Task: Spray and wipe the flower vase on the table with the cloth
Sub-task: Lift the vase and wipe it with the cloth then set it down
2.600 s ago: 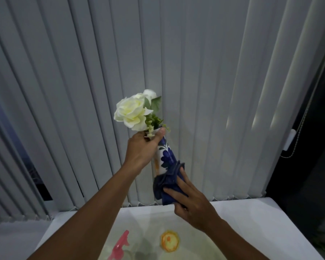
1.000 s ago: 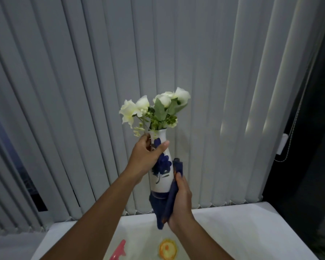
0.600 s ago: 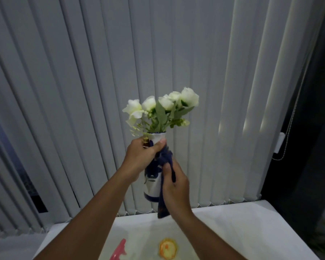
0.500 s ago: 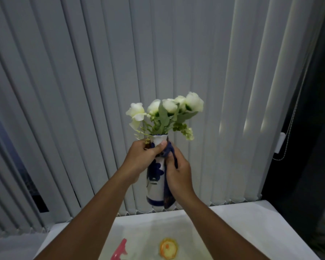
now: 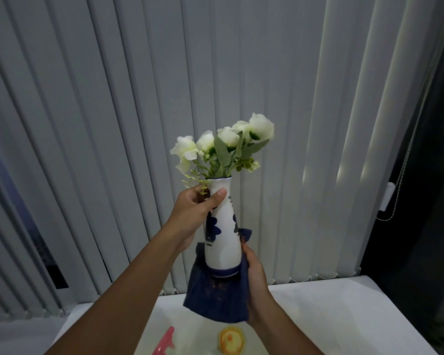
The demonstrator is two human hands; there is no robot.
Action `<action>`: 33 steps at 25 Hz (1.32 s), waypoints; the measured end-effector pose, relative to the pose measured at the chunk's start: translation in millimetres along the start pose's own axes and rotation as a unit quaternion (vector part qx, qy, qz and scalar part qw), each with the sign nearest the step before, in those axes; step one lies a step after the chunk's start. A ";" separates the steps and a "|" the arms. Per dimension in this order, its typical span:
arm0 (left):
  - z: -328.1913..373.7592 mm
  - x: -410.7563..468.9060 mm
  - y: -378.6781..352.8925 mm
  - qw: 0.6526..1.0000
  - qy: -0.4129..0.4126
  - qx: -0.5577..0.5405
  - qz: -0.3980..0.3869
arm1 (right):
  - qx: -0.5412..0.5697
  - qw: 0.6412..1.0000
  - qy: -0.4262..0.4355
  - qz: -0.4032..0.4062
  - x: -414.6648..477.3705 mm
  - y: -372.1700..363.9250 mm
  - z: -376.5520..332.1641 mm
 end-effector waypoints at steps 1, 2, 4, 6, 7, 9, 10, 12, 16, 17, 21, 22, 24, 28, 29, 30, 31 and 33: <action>-3.0 -0.8 -1.9 1.000 -0.004 -0.001 0.008 | 0.016 1.000 0.005 0.015 0.5 -1.9 0.4; -4.8 -1.4 -4.3 1.000 -0.010 0.001 0.013 | 0.031 0.999 0.020 0.031 1.7 -2.9 0.2; -5.0 -1.5 -9.9 0.999 -0.021 0.022 0.022 | 0.059 0.994 0.083 0.040 1.1 -5.4 -3.8; -1.5 -1.3 -13.3 0.998 -0.020 0.052 0.041 | 0.048 0.985 0.163 0.045 -5.1 -8.5 -7.4; 0.3 -1.2 -14.6 0.997 -0.014 0.056 0.049 | 0.020 0.979 0.195 0.050 -10.1 -10.7 -8.8; 3.2 -0.3 -14.2 0.997 -0.004 0.058 0.057 | -0.057 0.964 0.247 0.075 -21.4 -13.6 -11.1; 3.5 0.2 -13.2 0.997 -0.001 0.061 0.057 | -0.103 0.951 0.278 0.086 -26.1 -14.5 -13.5; 0.3 1.1 -10.7 0.996 0.006 0.070 0.049 | -0.212 0.905 0.359 0.084 -34.6 -18.8 -25.3; -13.0 -2.9 -14.6 0.995 0.009 0.096 0.030 | -0.345 0.811 0.470 0.045 -38.8 -42.1 -64.9; -13.9 -3.6 -15.9 0.995 0.005 0.092 0.036 | -0.367 0.787 0.495 0.037 -39.0 -46.8 -71.1; -5.8 -0.5 -13.7 0.994 -0.009 0.072 0.081 | -0.485 0.628 0.608 -0.028 -30.2 -22.9 -39.5; -4.5 0.5 -11.7 0.993 -0.010 0.070 0.092 | -0.526 0.575 0.624 -0.047 -27.2 -8.6 -24.4; -6.0 2.8 -8.7 0.992 -0.009 0.085 0.097 | -0.589 0.493 0.635 -0.084 -21.3 20.6 -1.6; -10.9 3.8 -8.1 0.992 -0.013 0.097 0.081 | -0.570 0.524 0.622 -0.120 -19.2 33.9 1.3; -10.0 4.1 -9.9 0.993 -0.017 0.091 0.073 | -0.542 0.568 0.610 -0.112 -20.2 24.0 -7.3; -8.2 4.6 -12.6 0.993 -0.023 0.090 0.066 | -0.513 0.606 0.600 -0.098 -21.0 12.0 -17.8; -5.6 4.6 -15.2 0.994 -0.028 0.092 0.059 | -0.487 0.637 0.592 -0.082 -22.1 -1.6 -30.7; -0.1 6.5 -17.6 0.995 -0.027 0.089 0.039 | -0.430 0.705 0.558 -0.076 -22.2 -27.9 -59.5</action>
Point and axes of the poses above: each hand's wrist, its own x-axis towards the middle knuckle, its own y-axis out of the back of the hand, z = x × y, the point moved 3 cm from there along x, towards the middle knuckle
